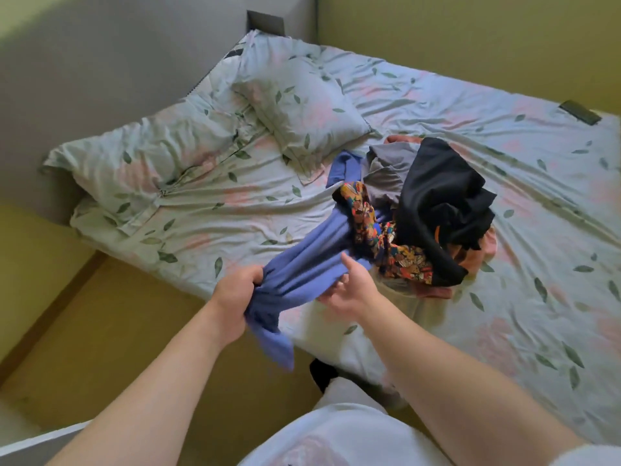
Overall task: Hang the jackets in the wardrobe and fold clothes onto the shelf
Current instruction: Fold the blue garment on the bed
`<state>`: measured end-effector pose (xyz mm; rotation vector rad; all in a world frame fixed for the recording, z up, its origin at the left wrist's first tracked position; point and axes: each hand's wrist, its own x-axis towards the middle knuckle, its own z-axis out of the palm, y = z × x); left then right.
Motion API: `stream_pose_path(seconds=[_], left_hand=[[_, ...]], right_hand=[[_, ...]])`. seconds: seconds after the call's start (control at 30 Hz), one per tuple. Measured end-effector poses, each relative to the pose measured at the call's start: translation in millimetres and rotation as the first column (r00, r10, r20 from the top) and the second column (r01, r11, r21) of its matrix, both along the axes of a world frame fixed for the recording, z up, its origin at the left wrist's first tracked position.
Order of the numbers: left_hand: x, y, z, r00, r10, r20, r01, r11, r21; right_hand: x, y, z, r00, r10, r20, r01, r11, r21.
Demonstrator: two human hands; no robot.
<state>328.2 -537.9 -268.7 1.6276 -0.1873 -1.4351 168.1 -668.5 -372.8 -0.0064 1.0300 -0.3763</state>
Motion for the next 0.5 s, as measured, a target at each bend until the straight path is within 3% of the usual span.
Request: stream_pose_path(seconds=[0.13, 0.2, 0.27, 0.37, 0.43, 0.5], left_hand=[[19.5, 30.6, 25.7, 0.985, -0.087, -0.15, 0.075, 0.994, -0.085], [26.5, 44.5, 30.2, 0.977, -0.086, -0.197, 0.072, 0.994, -0.078], [33.7, 57.0, 25.3, 0.964, -0.087, -0.252, 0.083, 0.996, -0.027], [35.2, 66.9, 14.8, 0.994, -0.068, -0.086, 0.082, 0.982, 0.169], [29.7, 72.7, 9.3, 0.99, -0.11, 0.094, 0.078, 0.953, 0.294], [30.0, 74.2, -0.2, 0.987, -0.121, 0.103, 0.083, 0.945, 0.315]], right_hand=[[18.7, -18.1, 13.1, 0.985, -0.016, -0.169, -0.002, 0.994, -0.109], [26.0, -22.8, 19.9, 0.973, 0.018, -0.23, -0.069, 0.973, -0.219], [35.4, -21.8, 32.3, 0.973, 0.065, -0.221, -0.113, 0.97, -0.216], [54.0, -12.2, 61.2, 0.989, 0.136, -0.057, -0.144, 0.975, -0.168], [62.5, 7.4, 89.0, 0.967, 0.254, -0.022, -0.25, 0.932, -0.264], [66.3, 29.7, 119.7, 0.909, 0.416, 0.039, -0.375, 0.853, -0.364]])
